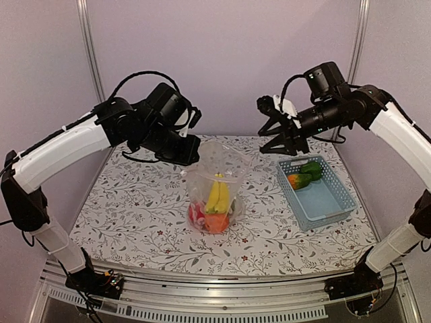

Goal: Place the food in the zip-top bag and seal the zipper
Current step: Pick up the fake fruit from the bin.

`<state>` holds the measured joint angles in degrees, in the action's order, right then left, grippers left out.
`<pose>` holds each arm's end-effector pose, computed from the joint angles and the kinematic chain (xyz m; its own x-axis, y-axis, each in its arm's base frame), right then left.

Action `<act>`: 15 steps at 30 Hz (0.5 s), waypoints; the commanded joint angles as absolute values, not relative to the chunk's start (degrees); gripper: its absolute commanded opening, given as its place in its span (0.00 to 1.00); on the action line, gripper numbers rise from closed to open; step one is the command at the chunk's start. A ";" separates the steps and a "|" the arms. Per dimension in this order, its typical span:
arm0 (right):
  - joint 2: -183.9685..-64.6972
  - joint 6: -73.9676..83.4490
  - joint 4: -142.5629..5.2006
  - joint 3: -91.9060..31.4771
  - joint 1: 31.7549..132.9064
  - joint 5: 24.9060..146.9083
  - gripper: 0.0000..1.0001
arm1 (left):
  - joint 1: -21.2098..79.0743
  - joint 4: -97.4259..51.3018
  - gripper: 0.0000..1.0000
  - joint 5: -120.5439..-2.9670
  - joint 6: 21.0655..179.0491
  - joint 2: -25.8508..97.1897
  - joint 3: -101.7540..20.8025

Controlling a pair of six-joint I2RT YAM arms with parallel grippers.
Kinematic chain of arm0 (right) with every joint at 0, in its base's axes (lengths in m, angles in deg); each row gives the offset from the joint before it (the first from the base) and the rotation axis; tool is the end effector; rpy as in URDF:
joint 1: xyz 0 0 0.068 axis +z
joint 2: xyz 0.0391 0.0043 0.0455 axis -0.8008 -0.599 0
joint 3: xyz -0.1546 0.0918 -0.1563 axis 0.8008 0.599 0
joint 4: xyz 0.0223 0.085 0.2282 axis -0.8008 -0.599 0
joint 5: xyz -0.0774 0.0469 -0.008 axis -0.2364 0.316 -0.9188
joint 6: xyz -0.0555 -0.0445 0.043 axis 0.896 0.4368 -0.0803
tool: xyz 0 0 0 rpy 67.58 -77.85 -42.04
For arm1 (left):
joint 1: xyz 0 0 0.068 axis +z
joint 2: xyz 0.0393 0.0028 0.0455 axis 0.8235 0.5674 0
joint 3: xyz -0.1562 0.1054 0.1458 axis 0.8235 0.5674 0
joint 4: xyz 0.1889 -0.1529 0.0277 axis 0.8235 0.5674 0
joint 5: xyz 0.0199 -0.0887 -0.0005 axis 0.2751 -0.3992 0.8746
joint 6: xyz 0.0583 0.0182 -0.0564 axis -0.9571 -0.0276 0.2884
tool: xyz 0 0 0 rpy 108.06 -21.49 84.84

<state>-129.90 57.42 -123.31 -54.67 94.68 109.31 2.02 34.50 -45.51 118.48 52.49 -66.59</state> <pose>0.2111 0.2366 0.3616 0.2664 -0.5852 -0.7659 -0.9541 -0.0470 -0.2959 0.2125 -0.2694 0.3143 -0.7626 0.1965 -0.6163 0.4157 0.8789 -0.2341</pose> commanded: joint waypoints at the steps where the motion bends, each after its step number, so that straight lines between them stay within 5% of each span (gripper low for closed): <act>1: -125.44 56.37 -124.51 -53.59 83.77 113.98 0.48 | 1.73 31.62 0.00 -44.57 117.39 49.99 -64.84; 15: -130.54 61.76 -123.21 -43.18 62.73 111.35 0.47 | 1.72 30.66 0.00 -45.75 116.89 48.45 -62.69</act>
<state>-127.32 58.19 -123.57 -46.48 64.36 114.36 2.02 31.99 -45.44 117.47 50.15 -63.55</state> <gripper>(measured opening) 0.472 0.006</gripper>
